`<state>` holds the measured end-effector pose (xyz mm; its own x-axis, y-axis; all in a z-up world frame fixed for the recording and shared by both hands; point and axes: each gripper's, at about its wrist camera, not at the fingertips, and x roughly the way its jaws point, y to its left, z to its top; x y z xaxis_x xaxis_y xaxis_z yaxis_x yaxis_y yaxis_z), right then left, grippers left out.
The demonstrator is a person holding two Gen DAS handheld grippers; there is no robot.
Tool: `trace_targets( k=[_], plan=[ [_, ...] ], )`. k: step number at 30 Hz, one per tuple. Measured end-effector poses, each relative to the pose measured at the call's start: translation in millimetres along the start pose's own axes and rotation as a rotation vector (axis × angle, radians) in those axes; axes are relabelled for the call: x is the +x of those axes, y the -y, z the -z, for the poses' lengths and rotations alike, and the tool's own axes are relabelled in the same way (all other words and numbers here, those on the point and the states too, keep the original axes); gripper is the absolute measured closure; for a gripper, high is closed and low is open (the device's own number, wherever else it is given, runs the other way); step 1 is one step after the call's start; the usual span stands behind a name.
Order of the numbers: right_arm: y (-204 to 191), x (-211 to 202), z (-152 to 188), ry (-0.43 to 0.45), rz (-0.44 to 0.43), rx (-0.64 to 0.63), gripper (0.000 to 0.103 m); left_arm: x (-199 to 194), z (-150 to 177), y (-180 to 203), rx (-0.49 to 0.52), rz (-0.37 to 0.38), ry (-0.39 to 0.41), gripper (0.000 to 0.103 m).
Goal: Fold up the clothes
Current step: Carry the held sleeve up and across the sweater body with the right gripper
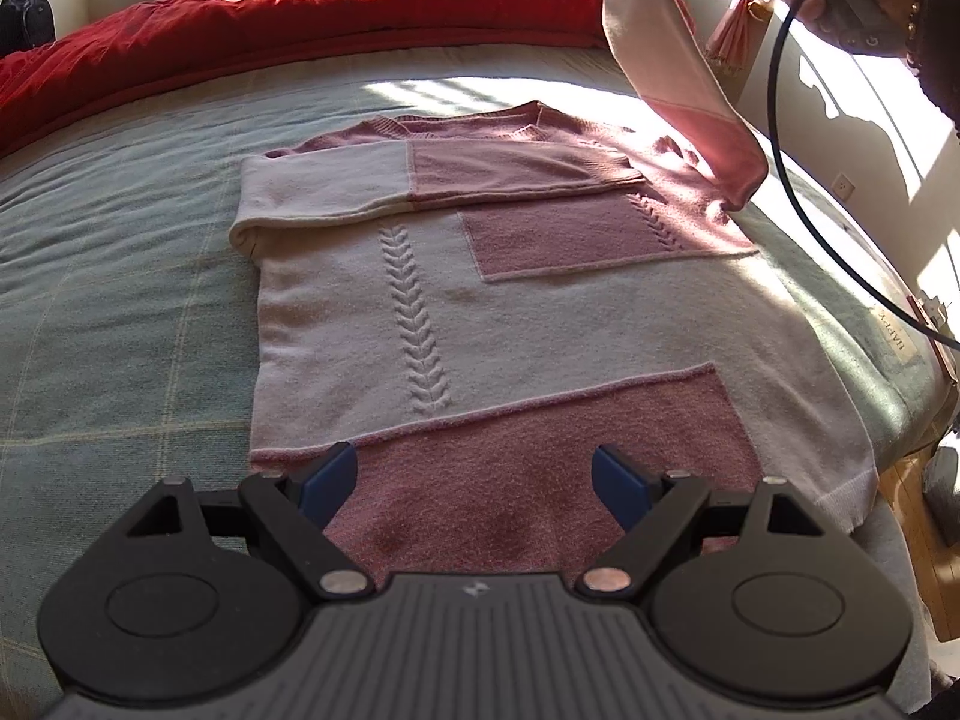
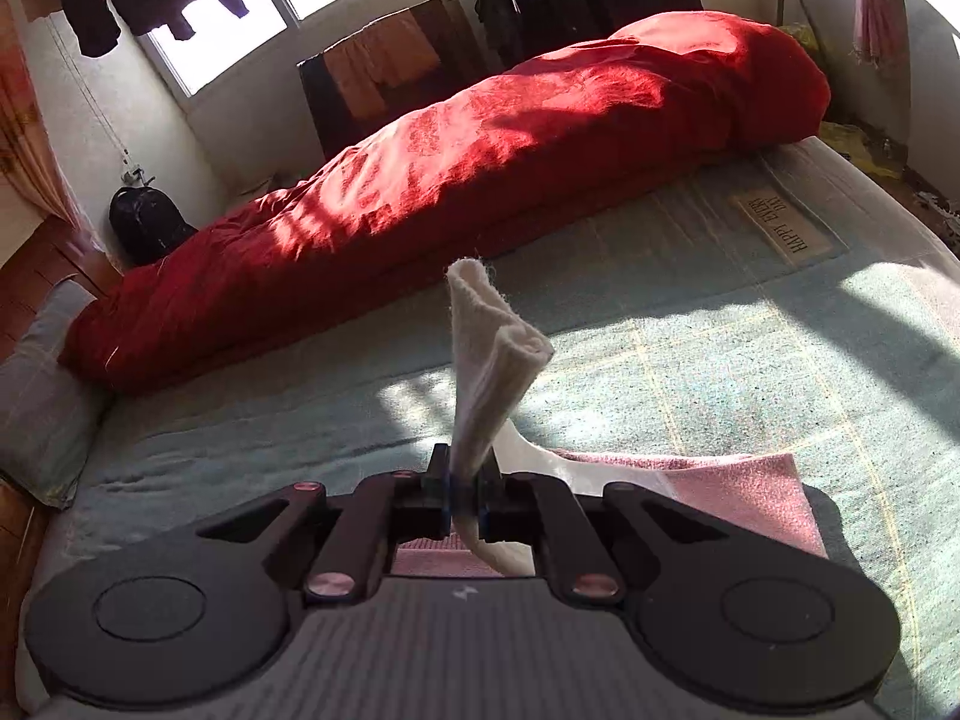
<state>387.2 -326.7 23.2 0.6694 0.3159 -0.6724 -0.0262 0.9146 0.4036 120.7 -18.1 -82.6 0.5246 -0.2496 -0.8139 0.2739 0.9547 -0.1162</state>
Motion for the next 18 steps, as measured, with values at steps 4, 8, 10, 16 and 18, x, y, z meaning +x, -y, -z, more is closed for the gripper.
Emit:
trace_targets(
  k=[4,8,10,16,18],
  plan=[
    [-19.0,10.9,8.3,-0.019,-0.003,-0.045,0.094,0.6,1.1,-4.8,-0.01,0.003,-0.003,0.018],
    [-41.4,24.9,18.6,-0.047,0.009,-0.118,0.094,1.7,2.2,-8.6,-0.015,0.002,-0.009,0.018],
    [-55.2,36.0,25.7,-0.065,0.024,-0.166,0.094,2.2,2.8,-10.3,-0.017,0.002,-0.012,0.018],
    [-93.0,66.1,56.4,-0.077,0.093,-0.329,0.094,5.5,4.4,-14.6,-0.024,-0.003,-0.028,0.018],
    [-103.6,75.2,67.4,-0.08,0.119,-0.383,0.094,7.3,5.1,-15.4,-0.023,0.0,-0.035,0.018]
  ],
)
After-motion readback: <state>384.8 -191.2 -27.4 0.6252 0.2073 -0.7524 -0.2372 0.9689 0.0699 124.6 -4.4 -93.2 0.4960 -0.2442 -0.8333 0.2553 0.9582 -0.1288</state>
